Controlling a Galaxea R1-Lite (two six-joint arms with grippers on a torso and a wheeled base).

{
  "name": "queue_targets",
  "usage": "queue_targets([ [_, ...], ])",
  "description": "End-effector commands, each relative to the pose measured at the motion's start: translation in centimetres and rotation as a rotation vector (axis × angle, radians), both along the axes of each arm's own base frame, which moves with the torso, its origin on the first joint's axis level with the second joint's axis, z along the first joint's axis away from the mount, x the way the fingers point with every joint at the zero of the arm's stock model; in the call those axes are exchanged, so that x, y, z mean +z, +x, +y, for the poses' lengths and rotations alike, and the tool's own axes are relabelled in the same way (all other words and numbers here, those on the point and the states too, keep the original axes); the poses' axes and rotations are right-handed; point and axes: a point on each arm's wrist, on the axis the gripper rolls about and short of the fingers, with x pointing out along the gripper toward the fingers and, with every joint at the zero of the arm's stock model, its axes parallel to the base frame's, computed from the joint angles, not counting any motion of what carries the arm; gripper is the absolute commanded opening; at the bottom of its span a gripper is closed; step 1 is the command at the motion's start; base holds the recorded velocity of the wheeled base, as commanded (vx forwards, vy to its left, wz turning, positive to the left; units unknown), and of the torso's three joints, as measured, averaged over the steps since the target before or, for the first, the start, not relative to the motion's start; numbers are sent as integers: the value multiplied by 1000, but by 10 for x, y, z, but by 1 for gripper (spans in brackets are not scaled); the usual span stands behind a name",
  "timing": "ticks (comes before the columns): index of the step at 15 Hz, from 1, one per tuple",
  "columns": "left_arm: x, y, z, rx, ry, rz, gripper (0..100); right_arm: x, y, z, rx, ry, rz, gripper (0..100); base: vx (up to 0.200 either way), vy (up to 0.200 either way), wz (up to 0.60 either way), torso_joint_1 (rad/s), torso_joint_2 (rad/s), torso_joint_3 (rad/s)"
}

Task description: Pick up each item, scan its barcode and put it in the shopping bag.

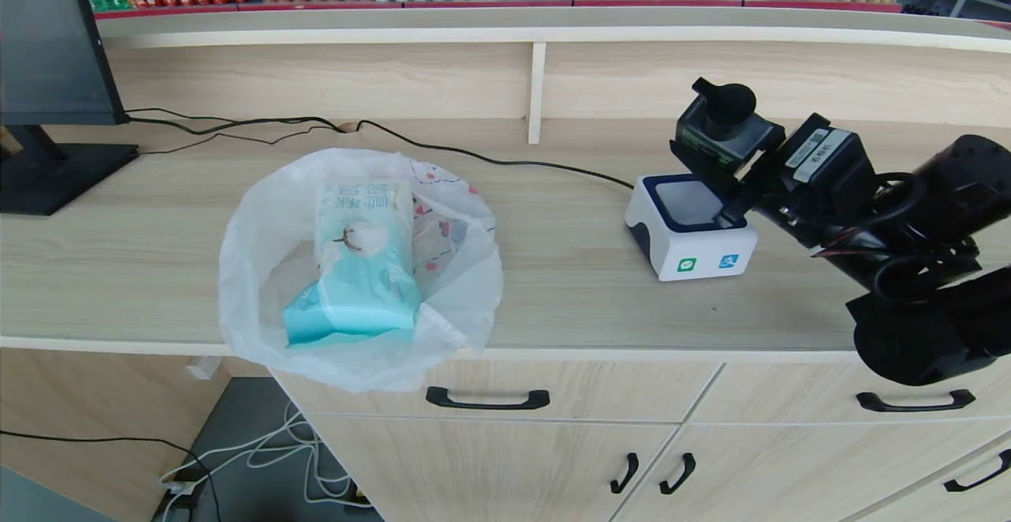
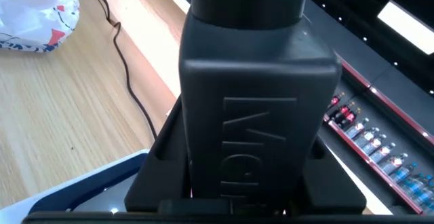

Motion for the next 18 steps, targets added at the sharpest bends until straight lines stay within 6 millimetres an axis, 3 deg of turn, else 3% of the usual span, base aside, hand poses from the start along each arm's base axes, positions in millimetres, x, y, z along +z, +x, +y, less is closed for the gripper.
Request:
queue_targets([
  [1, 0, 0, 0, 0, -1, 0, 100, -8, 5, 1, -2, -6, 18, 0, 0, 0, 0, 0, 0, 0],
  [18, 0, 0, 0, 0, 2, 0, 100, -15, 4, 3, -5, -15, 40, 0, 0, 0, 0, 0, 0, 0],
])
